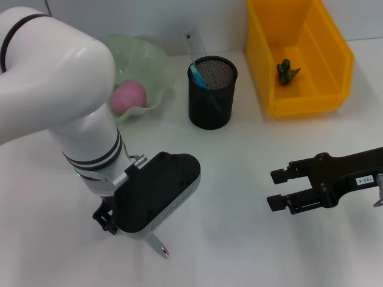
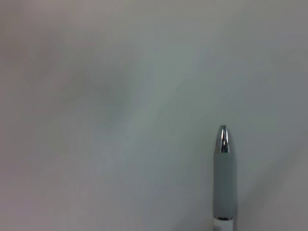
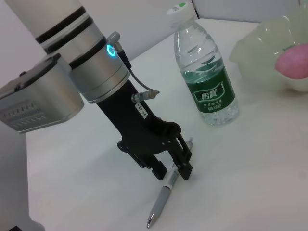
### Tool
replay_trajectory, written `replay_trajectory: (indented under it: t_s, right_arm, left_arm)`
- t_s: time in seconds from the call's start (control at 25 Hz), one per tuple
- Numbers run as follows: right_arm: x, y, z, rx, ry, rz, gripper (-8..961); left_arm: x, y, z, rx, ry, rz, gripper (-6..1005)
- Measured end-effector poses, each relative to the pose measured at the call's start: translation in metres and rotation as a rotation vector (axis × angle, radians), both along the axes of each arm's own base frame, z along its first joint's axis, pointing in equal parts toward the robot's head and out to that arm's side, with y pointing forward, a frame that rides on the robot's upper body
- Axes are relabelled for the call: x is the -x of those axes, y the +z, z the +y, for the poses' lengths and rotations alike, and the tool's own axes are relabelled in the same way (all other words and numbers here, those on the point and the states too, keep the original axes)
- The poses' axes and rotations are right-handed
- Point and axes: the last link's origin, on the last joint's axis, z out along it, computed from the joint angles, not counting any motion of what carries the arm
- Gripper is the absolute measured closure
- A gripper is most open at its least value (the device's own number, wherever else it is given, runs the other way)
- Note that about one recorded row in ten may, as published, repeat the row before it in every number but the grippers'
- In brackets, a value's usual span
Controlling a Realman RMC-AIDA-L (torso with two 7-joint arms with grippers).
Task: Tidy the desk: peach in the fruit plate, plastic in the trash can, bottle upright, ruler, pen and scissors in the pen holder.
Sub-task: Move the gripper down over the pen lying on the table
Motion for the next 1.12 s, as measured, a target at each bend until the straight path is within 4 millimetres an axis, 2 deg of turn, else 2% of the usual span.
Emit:
replay_trajectory:
  t_s: [0.28,0.52,0.72,1.12]
  right_arm:
    - [0.0001,-0.0001,0.0001,-0.002,-0.001,0.002,218]
    - [0.0001,-0.0005,-0.0001,-0.001,-0.001,0.003,219]
    - [0.0004,-0.0006,0.0000,-0.001,0.000,0.002,220]
    - [0.0012,-0.0003,0.0009,-0.001,0.000,0.002,223]
  left_arm:
    - [0.0000,-0.0003,0.0009,0.002,0.002,0.005,516]
    - [0.0007,-0.0007,0.0006,0.010,0.004,0.007,587]
    - [0.0004,-0.0009,0.0007,0.010,0.003,0.006,694]
    - [-0.0010,-0.0006,0.0015,0.006,-0.001,0.012,714]
